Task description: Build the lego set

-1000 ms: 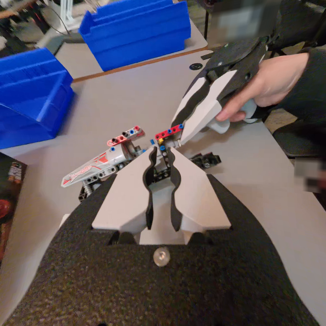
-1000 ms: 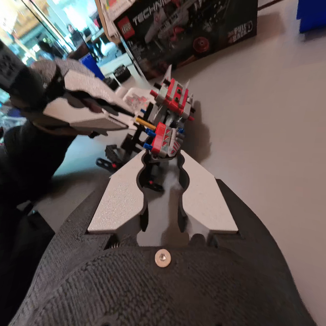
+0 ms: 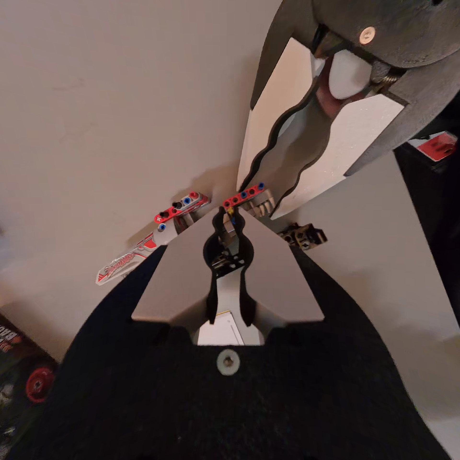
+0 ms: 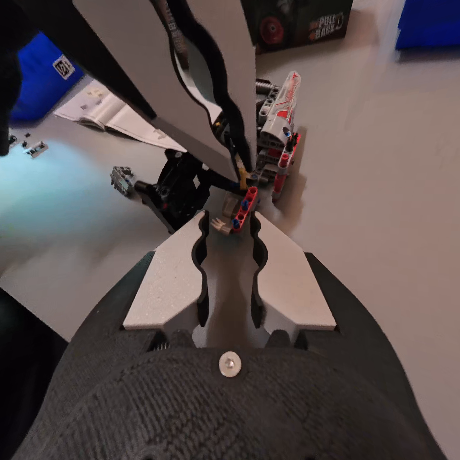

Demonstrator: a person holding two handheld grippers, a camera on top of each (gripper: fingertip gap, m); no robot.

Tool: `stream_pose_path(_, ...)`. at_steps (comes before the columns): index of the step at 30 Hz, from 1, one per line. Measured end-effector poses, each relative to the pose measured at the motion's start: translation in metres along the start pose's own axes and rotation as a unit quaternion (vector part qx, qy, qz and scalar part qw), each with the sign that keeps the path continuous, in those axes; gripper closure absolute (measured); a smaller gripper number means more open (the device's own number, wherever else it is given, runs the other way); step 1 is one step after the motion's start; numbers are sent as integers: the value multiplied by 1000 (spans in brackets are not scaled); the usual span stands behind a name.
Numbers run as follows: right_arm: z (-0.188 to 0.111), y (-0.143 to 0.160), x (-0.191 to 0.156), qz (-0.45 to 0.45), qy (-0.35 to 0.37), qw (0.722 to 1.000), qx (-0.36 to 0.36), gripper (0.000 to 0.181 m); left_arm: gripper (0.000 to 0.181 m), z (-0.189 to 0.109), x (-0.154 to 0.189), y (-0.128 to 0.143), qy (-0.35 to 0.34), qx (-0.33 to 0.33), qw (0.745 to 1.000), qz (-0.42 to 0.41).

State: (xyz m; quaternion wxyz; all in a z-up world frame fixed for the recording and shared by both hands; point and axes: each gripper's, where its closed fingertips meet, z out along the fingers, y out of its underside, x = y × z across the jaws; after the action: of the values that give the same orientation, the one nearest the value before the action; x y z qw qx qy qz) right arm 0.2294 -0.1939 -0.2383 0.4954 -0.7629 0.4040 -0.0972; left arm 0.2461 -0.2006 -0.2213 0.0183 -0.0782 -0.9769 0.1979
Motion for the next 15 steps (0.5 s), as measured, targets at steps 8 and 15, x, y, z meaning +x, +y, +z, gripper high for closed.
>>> stream_pose_path(8, 5, 5, 11, 42, 34, 998, -14, 169, 179, 3, 0, 0, -3, -33, 999, 15)
stream_pose_path(15, 7, 7, 12, 34, 41, 998, -24, 170, 180, 5, -1, 3, 4, -59, 998, 4)
